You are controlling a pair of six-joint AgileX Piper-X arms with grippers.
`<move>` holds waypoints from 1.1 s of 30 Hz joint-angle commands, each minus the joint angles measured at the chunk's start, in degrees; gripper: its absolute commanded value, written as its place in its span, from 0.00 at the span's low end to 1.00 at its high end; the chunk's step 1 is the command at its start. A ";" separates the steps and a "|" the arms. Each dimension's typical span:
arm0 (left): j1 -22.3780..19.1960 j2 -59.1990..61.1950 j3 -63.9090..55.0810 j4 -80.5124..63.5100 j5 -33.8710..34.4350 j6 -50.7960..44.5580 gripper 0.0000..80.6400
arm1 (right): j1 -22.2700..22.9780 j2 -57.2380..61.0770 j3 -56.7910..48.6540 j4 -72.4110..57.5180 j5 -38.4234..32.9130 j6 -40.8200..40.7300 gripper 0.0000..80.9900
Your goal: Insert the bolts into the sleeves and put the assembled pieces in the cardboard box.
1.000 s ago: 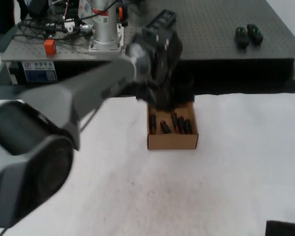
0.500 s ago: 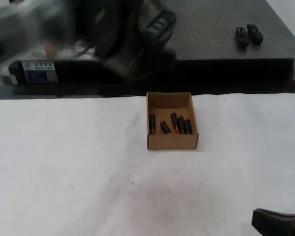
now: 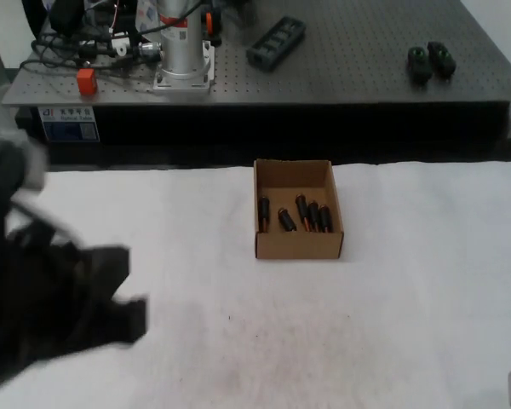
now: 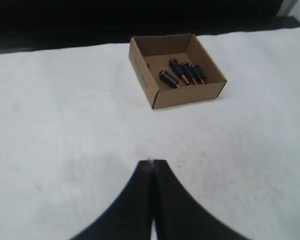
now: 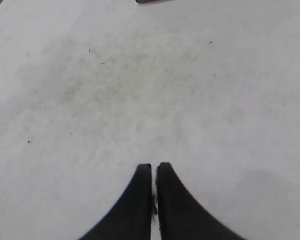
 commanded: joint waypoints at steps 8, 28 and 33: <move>0.07 -17.11 9.94 1.84 1.42 -0.74 0.00 | -0.17 -0.40 -0.75 4.37 4.05 -0.22 0.04; 0.07 -20.35 28.61 -8.37 14.37 -4.78 0.00 | -0.17 -0.40 -0.75 4.57 6.00 2.77 0.04; 0.07 -20.35 28.61 -7.84 16.71 -4.73 0.00 | -0.17 -0.40 -0.75 4.57 6.00 2.77 0.04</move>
